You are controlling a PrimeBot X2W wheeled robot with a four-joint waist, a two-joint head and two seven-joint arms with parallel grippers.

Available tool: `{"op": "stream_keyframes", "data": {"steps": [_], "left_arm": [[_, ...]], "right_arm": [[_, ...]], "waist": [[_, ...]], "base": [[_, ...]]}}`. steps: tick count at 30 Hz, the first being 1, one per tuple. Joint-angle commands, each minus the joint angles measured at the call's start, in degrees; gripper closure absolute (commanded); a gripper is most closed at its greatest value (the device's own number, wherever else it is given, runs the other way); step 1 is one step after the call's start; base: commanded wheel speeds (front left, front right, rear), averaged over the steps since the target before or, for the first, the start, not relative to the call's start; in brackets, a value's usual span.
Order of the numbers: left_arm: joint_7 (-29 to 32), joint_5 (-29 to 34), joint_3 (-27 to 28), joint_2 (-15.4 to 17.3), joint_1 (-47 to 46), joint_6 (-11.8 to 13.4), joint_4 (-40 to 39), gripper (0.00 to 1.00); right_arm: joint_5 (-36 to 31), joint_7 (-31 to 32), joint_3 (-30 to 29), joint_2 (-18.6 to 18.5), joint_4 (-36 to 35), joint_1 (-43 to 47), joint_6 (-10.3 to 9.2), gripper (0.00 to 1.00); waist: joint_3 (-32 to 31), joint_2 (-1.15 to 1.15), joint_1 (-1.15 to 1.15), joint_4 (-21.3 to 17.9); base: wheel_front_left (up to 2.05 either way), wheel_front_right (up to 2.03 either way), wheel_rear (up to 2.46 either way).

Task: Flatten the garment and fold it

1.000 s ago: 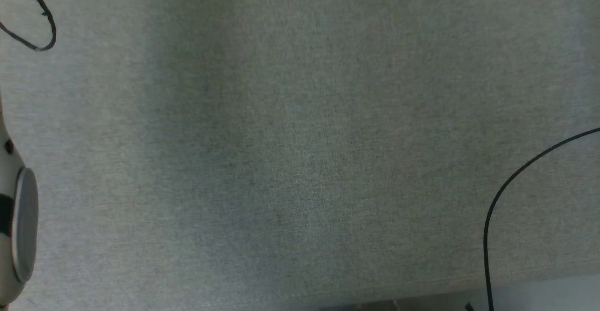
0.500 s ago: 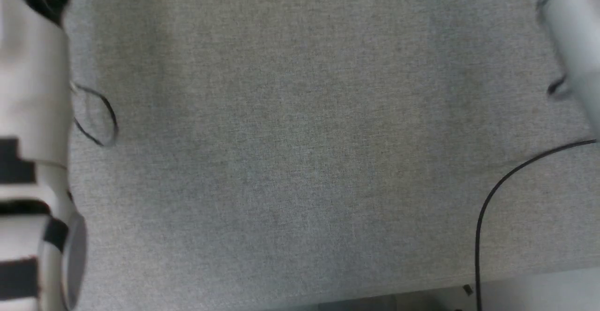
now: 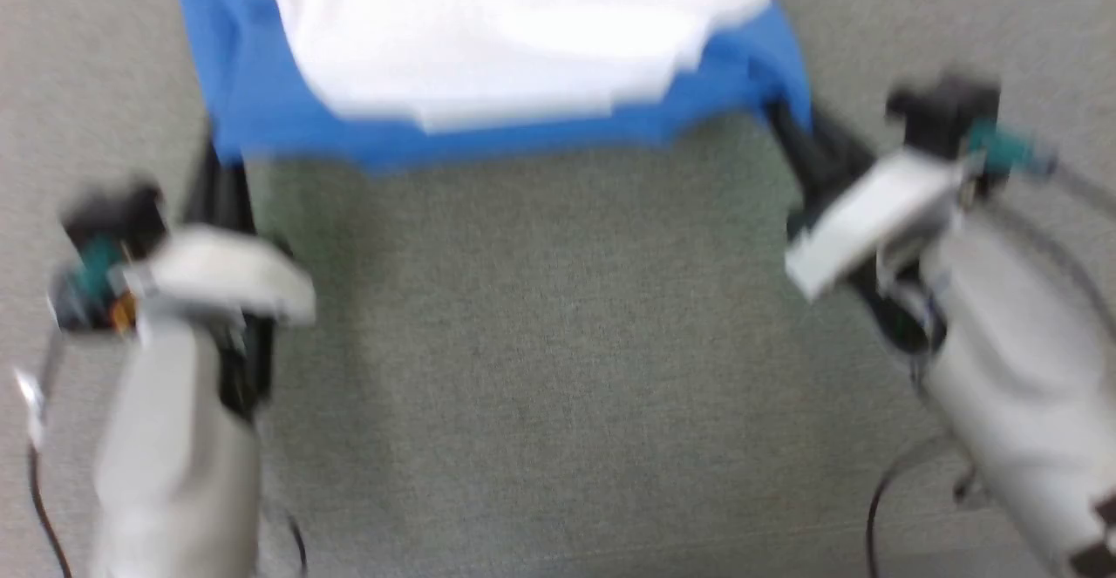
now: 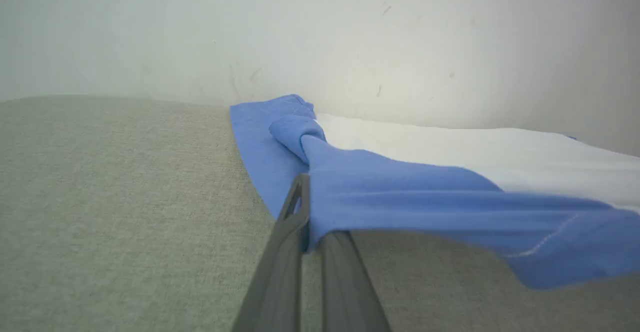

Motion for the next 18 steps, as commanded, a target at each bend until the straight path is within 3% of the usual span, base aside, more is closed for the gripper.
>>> {"op": "stream_keyframes", "data": {"steps": [1,8,18], "left_arm": [[-0.27,0.11,2.15,1.34,3.37,1.58,-0.87,1.0],[0.29,1.37,1.95,-0.16,18.57,3.83,-8.09,1.0],[6.34,1.59,0.23,-3.21,38.11,7.16,-18.78,1.0]], "right_arm": [[-0.1,-0.65,-1.98,-2.66,-0.19,2.62,-0.86,1.0],[-1.48,-0.3,-4.68,-2.15,-4.4,15.71,-0.86,1.0],[-7.19,3.48,-10.65,-1.67,-11.87,32.78,-0.86,1.0]], "waist": [[-6.85,0.0,0.02,0.11],[-13.03,0.0,0.02,-0.1],[-19.01,0.0,0.02,0.11]], "base": [[0.0,0.0,0.0],[0.0,0.0,0.0],[0.0,0.0,0.0]]}}
